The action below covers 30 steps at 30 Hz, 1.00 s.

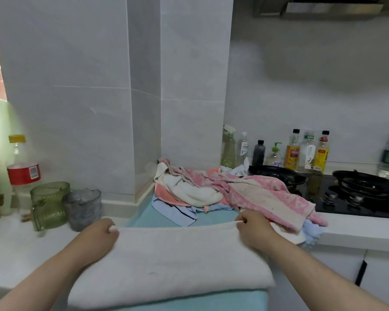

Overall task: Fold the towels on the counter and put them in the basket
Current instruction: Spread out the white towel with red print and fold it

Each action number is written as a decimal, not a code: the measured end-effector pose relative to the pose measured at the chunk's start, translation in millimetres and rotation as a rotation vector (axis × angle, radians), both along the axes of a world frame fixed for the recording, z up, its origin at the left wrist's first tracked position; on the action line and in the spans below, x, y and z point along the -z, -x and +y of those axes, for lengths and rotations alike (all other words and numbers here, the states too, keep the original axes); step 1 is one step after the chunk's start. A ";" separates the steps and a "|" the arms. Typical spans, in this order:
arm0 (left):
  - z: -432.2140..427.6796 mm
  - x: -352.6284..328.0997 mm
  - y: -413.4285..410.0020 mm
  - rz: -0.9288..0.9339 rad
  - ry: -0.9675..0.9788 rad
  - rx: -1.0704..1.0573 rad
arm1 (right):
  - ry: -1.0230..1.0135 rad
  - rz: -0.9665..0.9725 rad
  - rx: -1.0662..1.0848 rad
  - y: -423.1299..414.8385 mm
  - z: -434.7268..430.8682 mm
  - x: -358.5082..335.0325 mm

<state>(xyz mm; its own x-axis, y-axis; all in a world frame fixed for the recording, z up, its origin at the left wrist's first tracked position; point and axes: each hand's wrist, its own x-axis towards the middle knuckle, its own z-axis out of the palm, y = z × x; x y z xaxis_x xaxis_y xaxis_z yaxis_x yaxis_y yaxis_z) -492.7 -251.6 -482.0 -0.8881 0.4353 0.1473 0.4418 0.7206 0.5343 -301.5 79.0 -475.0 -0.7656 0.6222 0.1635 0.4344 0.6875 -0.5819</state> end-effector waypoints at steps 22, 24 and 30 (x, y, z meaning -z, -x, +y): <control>15.1 -3.8 16.8 0.227 0.435 0.095 | 0.109 -0.082 -0.103 16.6 11.7 -0.1; 15.7 -5.4 18.1 0.231 0.286 0.062 | 0.169 0.021 -0.084 17.3 10.2 -2.4; 34.8 3.8 39.1 0.196 0.165 0.013 | 0.099 0.035 -0.017 27.0 10.3 8.1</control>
<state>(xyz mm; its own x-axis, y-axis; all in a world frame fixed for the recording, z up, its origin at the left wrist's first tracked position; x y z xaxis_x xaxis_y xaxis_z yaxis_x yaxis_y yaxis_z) -531.8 -216.8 -485.8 -0.8440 0.4789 0.2417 0.5349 0.7847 0.3131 -328.6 89.2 -483.1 -0.7714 0.6233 0.1287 0.4010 0.6331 -0.6621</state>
